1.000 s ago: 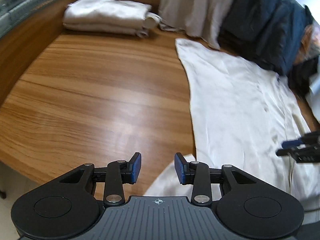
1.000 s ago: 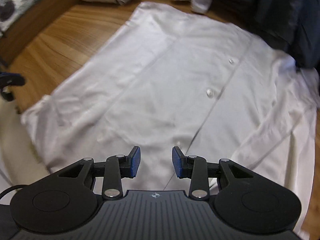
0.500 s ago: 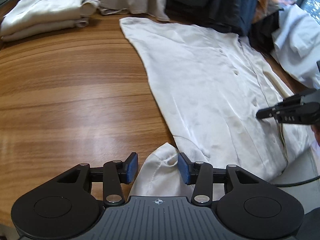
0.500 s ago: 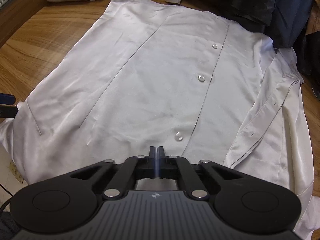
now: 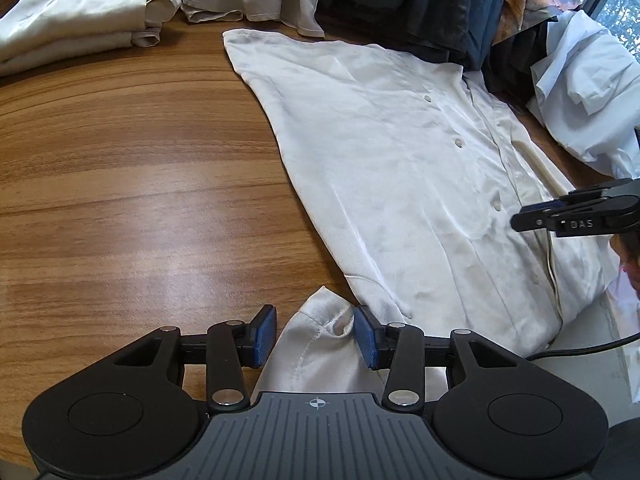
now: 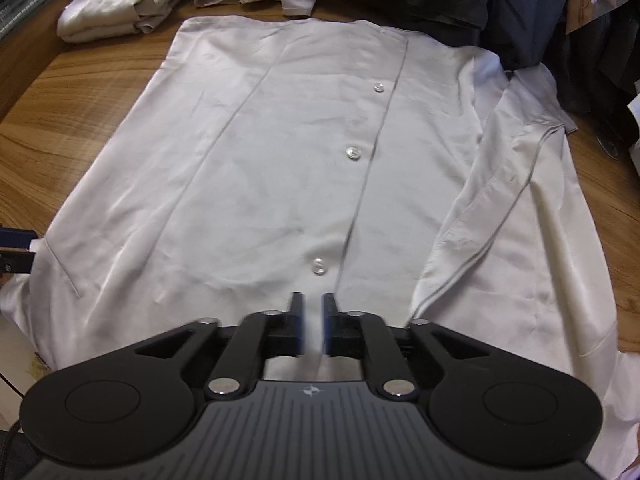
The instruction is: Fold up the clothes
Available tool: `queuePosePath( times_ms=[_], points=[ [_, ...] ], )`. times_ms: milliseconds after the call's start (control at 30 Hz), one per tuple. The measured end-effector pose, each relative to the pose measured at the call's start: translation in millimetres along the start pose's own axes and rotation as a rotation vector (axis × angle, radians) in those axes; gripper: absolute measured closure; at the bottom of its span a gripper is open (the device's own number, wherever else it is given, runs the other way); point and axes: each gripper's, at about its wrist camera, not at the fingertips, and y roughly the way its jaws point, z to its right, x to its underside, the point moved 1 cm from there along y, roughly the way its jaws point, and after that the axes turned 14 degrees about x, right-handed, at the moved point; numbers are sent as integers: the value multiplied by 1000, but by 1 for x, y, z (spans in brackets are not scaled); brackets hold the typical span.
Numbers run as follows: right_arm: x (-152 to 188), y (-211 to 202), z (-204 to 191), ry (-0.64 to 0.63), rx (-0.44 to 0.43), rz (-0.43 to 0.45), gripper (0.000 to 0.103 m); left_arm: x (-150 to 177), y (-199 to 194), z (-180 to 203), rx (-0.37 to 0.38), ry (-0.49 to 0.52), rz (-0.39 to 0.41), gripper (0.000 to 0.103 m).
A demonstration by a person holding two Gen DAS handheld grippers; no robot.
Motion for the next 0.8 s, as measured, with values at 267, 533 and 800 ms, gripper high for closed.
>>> queuePosePath(
  times_ms=[267,533,800],
  points=[
    [-4,17,-6,5,17,-12,69,0,3,5,-17,8,-6,66],
    [-5,14,-15,-25,13,15,101,2,0,7,-64,-5,9,95],
    [-5,18,12,-24,119,-1,101,0,-20,-10,-66,-116,61,96]
  ],
)
